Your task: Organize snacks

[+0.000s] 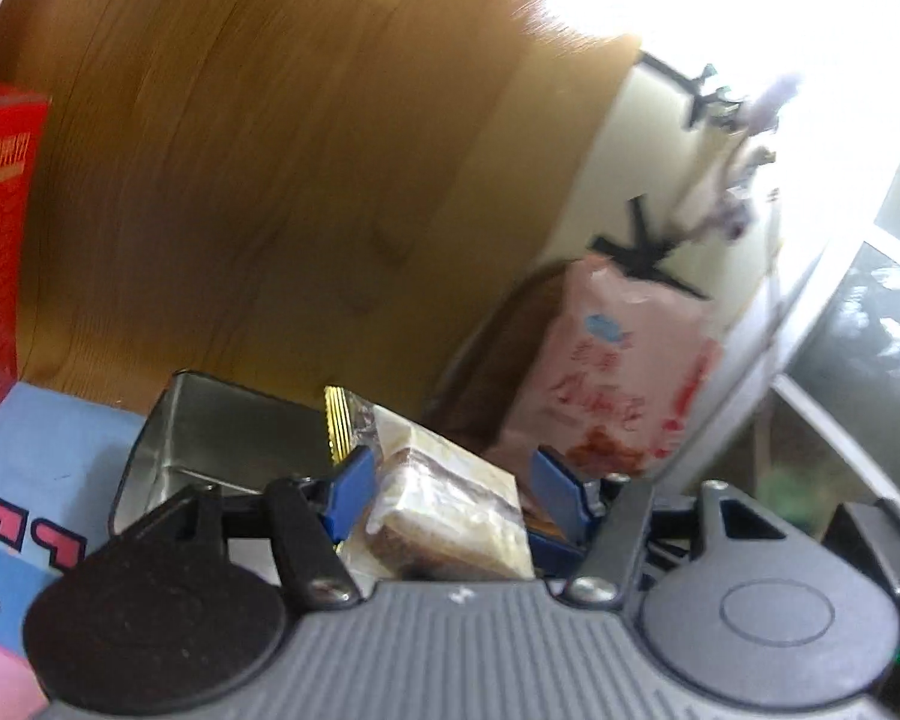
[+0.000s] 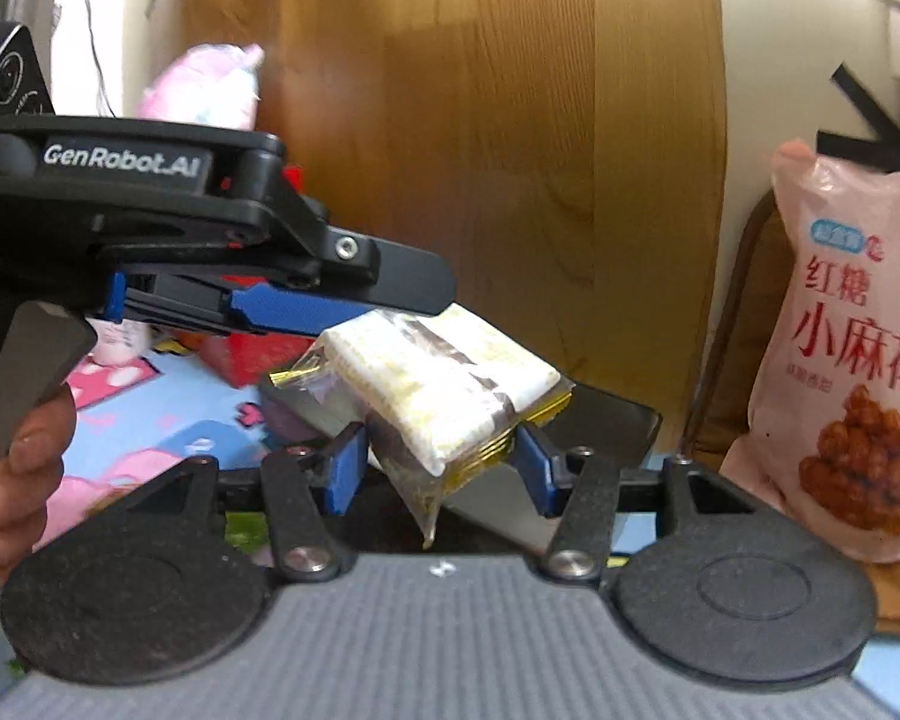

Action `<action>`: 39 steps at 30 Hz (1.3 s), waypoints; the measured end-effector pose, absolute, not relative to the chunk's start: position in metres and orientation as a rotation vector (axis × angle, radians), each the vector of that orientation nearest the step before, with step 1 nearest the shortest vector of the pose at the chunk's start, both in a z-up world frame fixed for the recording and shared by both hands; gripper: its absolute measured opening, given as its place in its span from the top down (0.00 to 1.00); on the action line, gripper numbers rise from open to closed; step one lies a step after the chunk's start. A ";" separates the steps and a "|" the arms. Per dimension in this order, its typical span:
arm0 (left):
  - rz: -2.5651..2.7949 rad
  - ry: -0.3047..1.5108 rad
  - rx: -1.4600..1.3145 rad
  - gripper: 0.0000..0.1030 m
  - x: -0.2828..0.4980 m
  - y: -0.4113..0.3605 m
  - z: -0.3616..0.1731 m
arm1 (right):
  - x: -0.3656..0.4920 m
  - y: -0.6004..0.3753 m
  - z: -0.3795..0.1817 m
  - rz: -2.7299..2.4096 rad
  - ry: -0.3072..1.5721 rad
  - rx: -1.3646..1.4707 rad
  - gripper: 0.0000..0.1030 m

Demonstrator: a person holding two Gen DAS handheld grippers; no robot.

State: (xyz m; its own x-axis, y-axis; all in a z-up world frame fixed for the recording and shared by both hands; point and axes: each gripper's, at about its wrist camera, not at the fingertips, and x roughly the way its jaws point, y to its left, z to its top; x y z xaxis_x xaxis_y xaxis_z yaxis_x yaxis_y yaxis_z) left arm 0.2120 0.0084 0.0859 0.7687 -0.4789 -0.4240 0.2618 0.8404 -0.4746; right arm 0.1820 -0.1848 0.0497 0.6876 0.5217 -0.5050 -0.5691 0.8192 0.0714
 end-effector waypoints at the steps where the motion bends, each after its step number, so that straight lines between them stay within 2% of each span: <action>1: -0.401 0.577 -0.409 0.43 0.217 0.008 0.080 | 0.188 -0.181 0.044 0.606 0.549 -0.101 0.42; 3: -0.413 0.600 -0.437 0.43 0.222 0.014 0.071 | 0.193 -0.180 0.041 0.584 0.522 -0.105 0.37; 9: -0.403 0.563 -0.512 0.40 0.189 0.066 0.069 | 0.166 -0.214 0.054 0.581 0.440 0.063 0.37; 16: -0.296 0.586 -0.489 0.34 0.108 0.126 0.052 | 0.114 -0.199 0.035 0.732 0.547 0.139 0.37; 20: -0.324 0.608 -0.562 0.34 0.064 0.141 0.035 | 0.106 -0.162 0.021 0.797 0.613 0.125 0.48; 21: -0.333 0.607 -0.576 0.34 0.052 0.141 0.031 | 0.106 -0.157 0.020 0.813 0.631 0.136 0.60; 23: -0.362 0.621 -0.610 0.34 0.038 0.138 0.022 | 0.102 -0.150 0.018 0.803 0.645 0.143 0.65; 24: -0.375 0.632 -0.620 0.34 0.033 0.137 0.016 | 0.099 -0.149 0.019 0.792 0.644 0.141 0.80; 25: -0.383 0.648 -0.625 0.34 0.031 0.134 0.011 | 0.096 -0.151 0.021 0.779 0.646 0.154 0.90; 26: -0.386 0.666 -0.627 0.34 0.028 0.130 0.005 | 0.095 -0.154 0.021 0.770 0.661 0.179 0.96; 37: -0.456 0.696 -0.622 0.34 0.011 0.114 -0.005 | 0.019 -0.250 0.010 0.484 0.622 0.228 0.97; 39: -0.456 0.708 -0.621 0.33 0.010 0.113 -0.007 | 0.014 -0.263 0.009 0.407 0.602 0.221 0.90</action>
State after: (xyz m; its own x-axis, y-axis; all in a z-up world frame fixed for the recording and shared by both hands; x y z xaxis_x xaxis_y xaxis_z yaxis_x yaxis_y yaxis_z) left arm 0.0098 0.1127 -0.0074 0.6765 -0.5779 -0.4565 0.1771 0.7293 -0.6608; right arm 0.0142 -0.2631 0.0086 0.7486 0.4322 -0.5028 -0.3056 0.8979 0.3168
